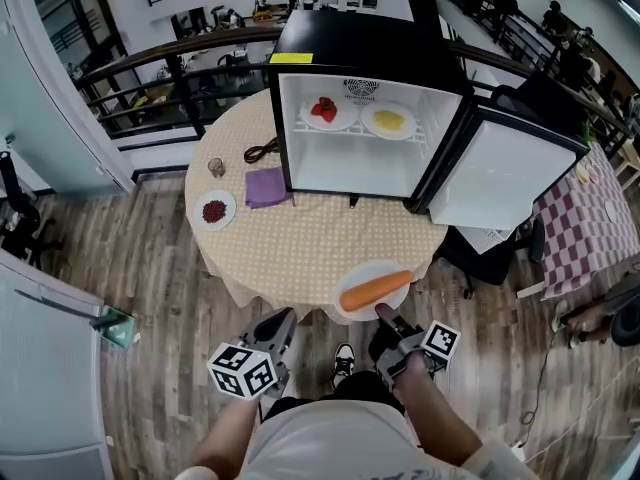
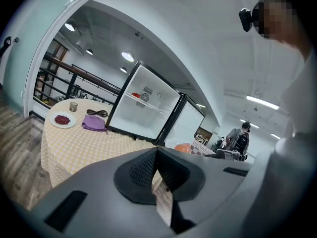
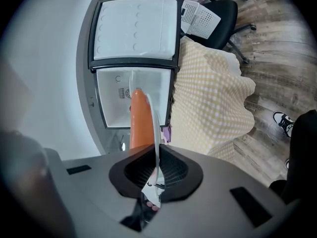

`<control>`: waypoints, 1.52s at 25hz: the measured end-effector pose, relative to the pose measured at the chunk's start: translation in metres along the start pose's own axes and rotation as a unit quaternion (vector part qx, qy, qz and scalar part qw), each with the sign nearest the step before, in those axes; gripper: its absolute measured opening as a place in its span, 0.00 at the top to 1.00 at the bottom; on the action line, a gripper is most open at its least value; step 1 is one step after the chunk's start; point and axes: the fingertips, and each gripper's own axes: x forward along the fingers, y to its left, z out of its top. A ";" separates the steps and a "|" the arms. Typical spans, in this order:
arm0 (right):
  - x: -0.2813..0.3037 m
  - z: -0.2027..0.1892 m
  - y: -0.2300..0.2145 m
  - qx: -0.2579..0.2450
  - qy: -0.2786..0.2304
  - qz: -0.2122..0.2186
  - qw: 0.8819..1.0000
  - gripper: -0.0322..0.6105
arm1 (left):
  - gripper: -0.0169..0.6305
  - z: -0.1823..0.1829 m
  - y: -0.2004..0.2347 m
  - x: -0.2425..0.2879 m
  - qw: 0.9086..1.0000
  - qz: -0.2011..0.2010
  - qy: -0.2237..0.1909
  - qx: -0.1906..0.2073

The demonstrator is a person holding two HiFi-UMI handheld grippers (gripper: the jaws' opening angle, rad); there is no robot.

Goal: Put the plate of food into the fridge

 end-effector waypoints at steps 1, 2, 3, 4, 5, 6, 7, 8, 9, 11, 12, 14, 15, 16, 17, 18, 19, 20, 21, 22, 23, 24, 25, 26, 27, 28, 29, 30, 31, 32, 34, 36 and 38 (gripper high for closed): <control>0.005 0.007 0.002 0.000 0.003 0.001 1.000 0.90 | 0.97 0.003 0.001 0.006 1.000 0.004 -0.001 0.000; 0.011 0.014 0.004 0.000 0.006 0.000 1.000 0.90 | 0.97 0.006 0.002 0.013 1.000 0.008 -0.001 -0.001; 0.016 0.020 0.005 -0.001 0.009 0.000 1.000 0.90 | 0.97 0.009 0.004 0.019 1.000 0.013 -0.002 -0.001; 0.021 0.026 0.007 -0.001 0.012 0.000 1.000 0.90 | 0.97 0.013 0.006 0.026 1.000 0.017 -0.004 -0.001; 0.025 0.033 0.008 -0.001 0.015 0.000 1.000 0.90 | 0.97 0.016 0.007 0.033 1.000 0.021 -0.005 -0.002; 0.030 0.039 0.010 -0.001 0.017 0.000 1.000 0.90 | 0.97 0.020 0.008 0.041 1.000 0.024 -0.007 -0.003; 0.035 0.046 0.011 -0.001 0.020 0.000 1.000 0.90 | 0.97 0.024 0.008 0.048 1.000 0.027 -0.009 -0.005; 0.039 0.051 0.011 0.000 0.023 0.000 1.000 0.90 | 0.97 0.027 0.009 0.054 1.000 0.029 -0.010 -0.006; 0.043 0.057 0.012 0.000 0.025 0.000 1.000 0.90 | 0.97 0.030 0.009 0.060 0.999 0.031 -0.011 -0.006; 0.050 0.066 0.011 0.004 0.028 -0.001 1.000 0.90 | 0.97 0.032 0.011 0.072 0.999 0.036 -0.009 -0.005; 0.053 0.071 0.011 0.006 0.029 -0.002 1.000 0.90 | 0.97 0.032 0.012 0.077 0.999 0.038 -0.007 -0.005; 0.058 0.079 0.012 0.009 0.029 -0.001 1.000 0.90 | 0.97 0.034 0.012 0.086 0.999 0.039 -0.003 -0.006; 0.061 0.082 0.012 0.011 0.028 -0.001 1.000 0.90 | 0.97 0.035 0.013 0.089 0.999 0.038 0.000 -0.006; 0.063 0.085 0.013 0.013 0.026 -0.001 1.000 0.90 | 0.97 0.036 0.013 0.093 0.999 0.037 0.002 -0.006; 0.064 0.087 0.013 0.015 0.024 -0.001 1.000 0.90 | 0.97 0.037 0.015 0.096 0.999 0.036 0.005 -0.005; 0.067 0.089 0.013 0.017 0.022 0.000 1.000 0.90 | 0.97 0.038 0.017 0.099 0.999 0.035 0.007 -0.005; 0.069 0.090 0.014 0.020 0.019 0.000 1.000 0.90 | 0.97 0.040 0.020 0.102 0.999 0.033 0.009 -0.005; 0.072 0.092 0.014 0.021 0.016 -0.001 1.000 0.90 | 0.97 0.042 0.023 0.106 0.999 0.030 0.010 -0.006; 0.075 0.094 0.013 0.021 0.012 -0.003 1.000 0.90 | 0.97 0.045 0.025 0.110 1.000 0.025 0.011 -0.006; 0.077 0.096 0.013 0.020 0.008 -0.006 1.000 0.90 | 0.97 0.048 0.027 0.114 1.000 0.018 0.012 -0.005; 0.080 0.097 0.014 0.019 0.003 -0.007 1.000 0.90 | 0.97 0.051 0.029 0.119 1.000 0.010 0.014 -0.003; 0.084 0.097 0.014 0.019 -0.003 -0.008 1.000 0.90 | 0.97 0.054 0.032 0.122 1.000 0.003 0.017 0.000; 0.087 0.097 0.016 0.019 -0.010 -0.008 1.000 0.90 | 0.97 0.056 0.035 0.125 1.000 -0.004 0.020 0.002; 0.092 0.097 0.017 0.020 -0.018 -0.009 1.000 0.90 | 0.97 0.060 0.040 0.128 1.000 -0.012 0.023 0.004; 0.096 0.097 0.018 0.020 -0.026 -0.010 0.999 0.90 | 0.97 0.064 0.045 0.132 0.999 -0.020 0.026 0.007; 0.101 0.096 0.019 0.020 -0.036 -0.012 0.999 0.90 | 0.97 0.068 0.051 0.134 0.999 -0.027 0.030 0.013; 0.107 0.094 0.021 0.022 -0.045 -0.012 0.999 0.90 | 0.97 0.072 0.057 0.136 0.999 -0.035 0.036 0.021; 0.112 0.092 0.022 0.024 -0.055 -0.013 0.998 0.90 | 0.97 0.076 0.064 0.138 0.998 -0.043 0.043 0.030; 0.118 0.089 0.023 0.027 -0.065 -0.013 0.997 0.90 | 0.97 0.080 0.070 0.139 0.997 -0.052 0.049 0.037; 0.123 0.086 0.024 0.030 -0.075 -0.013 0.997 0.90 | 0.97 0.083 0.076 0.140 0.996 -0.062 0.054 0.041; 0.134 0.082 0.025 0.032 -0.092 -0.014 0.995 0.90 | 0.97 0.090 0.089 0.143 0.994 -0.080 0.061 0.044; 0.146 0.080 0.027 0.031 -0.106 -0.015 0.994 0.90 | 0.97 0.097 0.100 0.146 0.993 -0.093 0.063 0.046; 0.155 0.077 0.029 0.032 -0.117 -0.016 0.992 0.90 | 0.97 0.103 0.108 0.145 0.991 -0.102 0.065 0.048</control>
